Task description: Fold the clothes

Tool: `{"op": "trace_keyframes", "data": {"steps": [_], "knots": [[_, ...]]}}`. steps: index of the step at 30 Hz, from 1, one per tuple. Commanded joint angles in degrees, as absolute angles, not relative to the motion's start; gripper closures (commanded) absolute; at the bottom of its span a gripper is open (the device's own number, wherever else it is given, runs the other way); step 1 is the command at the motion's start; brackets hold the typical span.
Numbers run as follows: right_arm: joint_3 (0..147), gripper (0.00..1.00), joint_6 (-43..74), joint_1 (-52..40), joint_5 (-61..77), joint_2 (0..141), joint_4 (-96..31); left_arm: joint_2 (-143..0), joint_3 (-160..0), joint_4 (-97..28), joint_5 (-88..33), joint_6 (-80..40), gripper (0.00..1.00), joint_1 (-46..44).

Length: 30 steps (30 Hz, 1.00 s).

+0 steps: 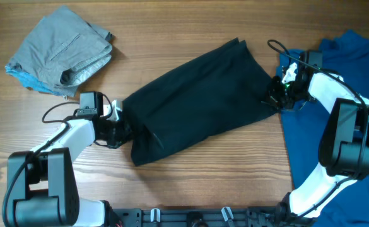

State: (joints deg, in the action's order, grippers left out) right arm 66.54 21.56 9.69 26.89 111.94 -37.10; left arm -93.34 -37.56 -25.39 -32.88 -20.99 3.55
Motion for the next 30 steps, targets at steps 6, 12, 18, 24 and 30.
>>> {"op": "trace_keyframes", "data": {"steps": [6,12,18,24,30], "knots": [[65.7,0.88,16.6,9.6,30.4,89.9,-38.9,-92.6,-77.1,-75.1,-11.4,-10.9,0.96,18.9],[65.6,0.89,16.5,5.5,30.7,88.7,-37.6,-93.1,-91.3,-76.1,-11.5,-10.0,0.96,8.9],[65.6,0.89,16.7,4.7,30.0,88.7,-36.9,-98.9,-91.1,-65.6,-11.0,-17.5,0.96,-8.3],[65.6,0.88,16.7,4.7,30.1,88.7,-37.1,-109.4,-91.1,-57.8,-11.0,-21.5,0.96,-22.2],[65.6,0.62,16.5,4.7,30.1,88.7,-37.3,-112.3,-93.1,-59.1,-10.9,-21.5,0.03,-26.2]]}}
